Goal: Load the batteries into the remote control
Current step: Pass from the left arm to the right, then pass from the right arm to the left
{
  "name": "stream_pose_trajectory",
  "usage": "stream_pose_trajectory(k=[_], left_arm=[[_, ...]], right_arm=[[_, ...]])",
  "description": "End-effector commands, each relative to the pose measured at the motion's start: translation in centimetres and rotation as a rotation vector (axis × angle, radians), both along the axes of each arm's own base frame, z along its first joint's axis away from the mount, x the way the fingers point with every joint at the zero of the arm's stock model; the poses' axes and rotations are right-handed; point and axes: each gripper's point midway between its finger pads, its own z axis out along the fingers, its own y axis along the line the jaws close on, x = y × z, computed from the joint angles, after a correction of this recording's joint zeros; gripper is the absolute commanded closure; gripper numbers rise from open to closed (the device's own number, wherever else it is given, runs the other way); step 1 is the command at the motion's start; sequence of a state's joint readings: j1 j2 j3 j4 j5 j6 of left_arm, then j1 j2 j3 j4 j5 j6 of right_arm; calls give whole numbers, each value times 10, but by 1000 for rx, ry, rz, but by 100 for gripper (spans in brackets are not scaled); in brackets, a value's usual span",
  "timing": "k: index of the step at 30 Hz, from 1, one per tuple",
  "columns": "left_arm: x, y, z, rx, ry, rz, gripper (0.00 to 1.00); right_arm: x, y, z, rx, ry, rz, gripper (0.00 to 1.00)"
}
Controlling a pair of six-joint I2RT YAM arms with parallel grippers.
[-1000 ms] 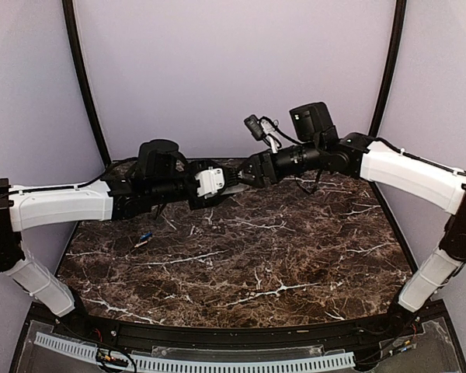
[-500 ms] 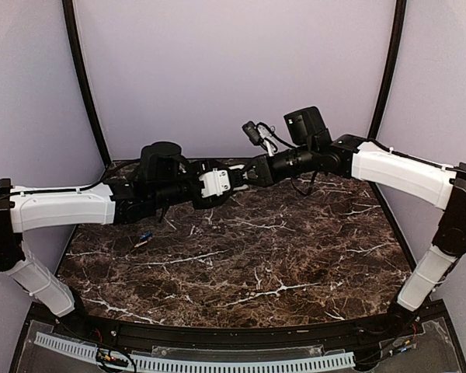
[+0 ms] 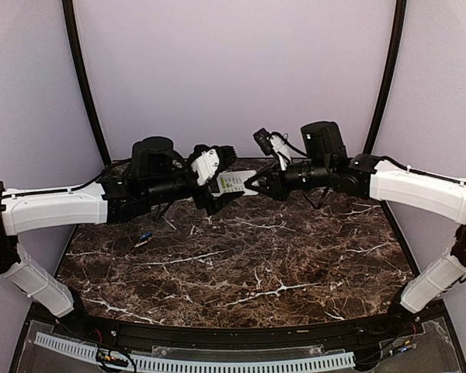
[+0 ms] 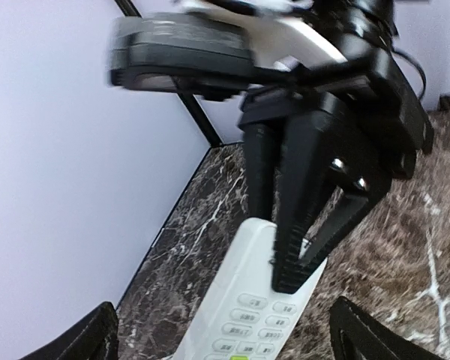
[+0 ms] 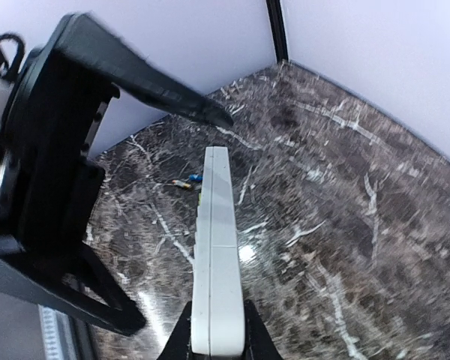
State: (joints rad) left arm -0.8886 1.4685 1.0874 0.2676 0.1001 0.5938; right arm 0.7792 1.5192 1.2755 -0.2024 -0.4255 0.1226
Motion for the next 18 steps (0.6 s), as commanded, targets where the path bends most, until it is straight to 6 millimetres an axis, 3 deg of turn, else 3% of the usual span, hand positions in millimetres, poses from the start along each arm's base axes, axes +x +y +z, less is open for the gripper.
stream_pose_trajectory(k=[1, 5, 8, 12, 18], left_arm=[[-29, 4, 73, -364, 275, -52, 2], [-25, 16, 93, -560, 533, 36, 1], [-13, 27, 84, -647, 758, 185, 2], [-1, 38, 71, -736, 966, 269, 2], [12, 53, 57, -815, 1100, 326, 2]], right_arm=[[-6, -4, 66, 114, -568, 2, 100], [0, -11, 77, 53, -859, -91, 100], [8, -15, 80, 3, -1042, -158, 100], [12, 2, 70, -119, -1242, -155, 100], [12, 9, 75, -170, -1438, -226, 100]])
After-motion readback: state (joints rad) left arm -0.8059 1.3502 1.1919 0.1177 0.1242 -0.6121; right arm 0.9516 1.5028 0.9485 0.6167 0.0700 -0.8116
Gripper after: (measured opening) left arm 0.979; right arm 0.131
